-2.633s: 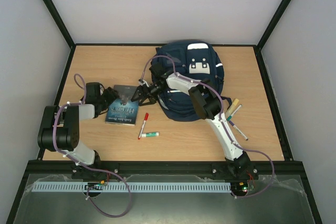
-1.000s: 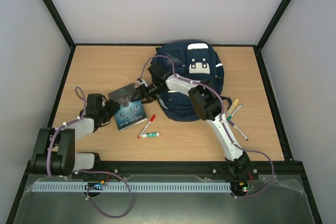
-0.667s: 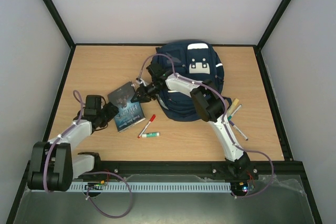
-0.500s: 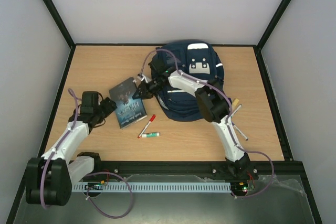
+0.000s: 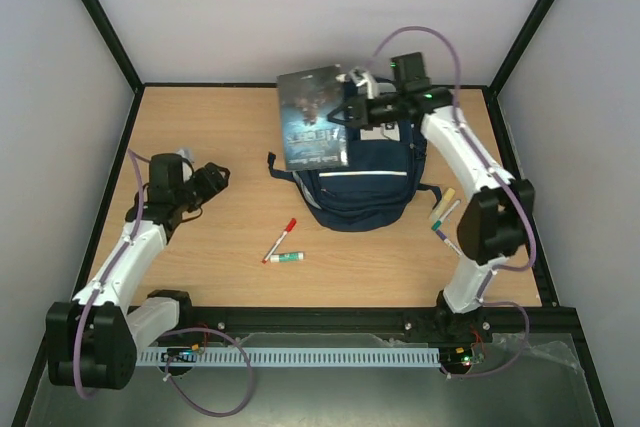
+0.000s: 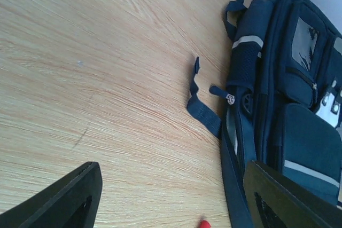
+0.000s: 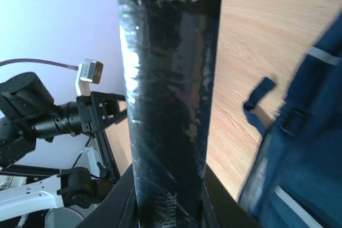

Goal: Pack the student bag
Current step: Pick up the book from the center of the board.

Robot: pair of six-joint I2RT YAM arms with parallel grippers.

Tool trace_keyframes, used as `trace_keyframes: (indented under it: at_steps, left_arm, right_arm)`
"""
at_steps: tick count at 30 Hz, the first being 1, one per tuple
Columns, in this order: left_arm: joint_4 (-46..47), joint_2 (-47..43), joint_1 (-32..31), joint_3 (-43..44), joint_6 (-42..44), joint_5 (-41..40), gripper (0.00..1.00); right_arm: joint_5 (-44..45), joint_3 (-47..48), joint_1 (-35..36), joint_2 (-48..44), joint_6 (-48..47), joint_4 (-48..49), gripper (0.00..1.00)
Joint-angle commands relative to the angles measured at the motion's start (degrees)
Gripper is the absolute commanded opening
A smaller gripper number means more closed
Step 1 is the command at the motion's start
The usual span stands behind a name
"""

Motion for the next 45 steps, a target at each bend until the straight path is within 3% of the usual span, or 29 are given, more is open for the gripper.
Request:
trace_keyframes:
  at_steps: [1,6,10,17,25,35,40,45]
  left_arm:
    - [2.6,2.0,-0.2,3.1,2.0,3.3,0.75]
    - [7.8,5.6,-1.4,4.1,2.9,8.1,0.74]
    - [14.0,8.4,-8.7,6.5,4.9,12.0,0.74]
    - [22.4,14.9,-25.4,12.7,8.1,16.4,0.77]
    - [31.7,21.8,-35.9,14.7,9.9,21.4,0.79]
    - [37.4,27.9,-38.2,18.4,9.6,26.9,0.72]
    - [39.0,29.2,-38.2,21.3,8.3,32.6,0.59]
    - [43.9,29.9,-37.8,22.1,3.4,35.9,0.44]
  right_arm:
    - [-8.0,-7.7,-8.3,-9.4,-5.8,-3.0,0.01]
    - [-14.6,-17.1,-19.9,-17.5,-14.5,-8.6,0.01]
    - [-17.3,-23.4,-24.1,-22.9,-24.3,-15.8,0.01]
    - [-18.2,-33.1,-25.2,-30.6,-33.9,-20.0,0.01]
    - [-26.8,-34.4,-25.2,-30.6,-45.2,-29.5,0.01]
    - [-30.3,-35.1,-25.2,-28.6,-47.0,-29.5,0.01]
    - [-29.7,-34.7,-25.2,-25.5,-47.2,-29.9,0.03]
    - [-29.9,-33.6,-25.2,-22.2,-46.0,-29.8,0.14]
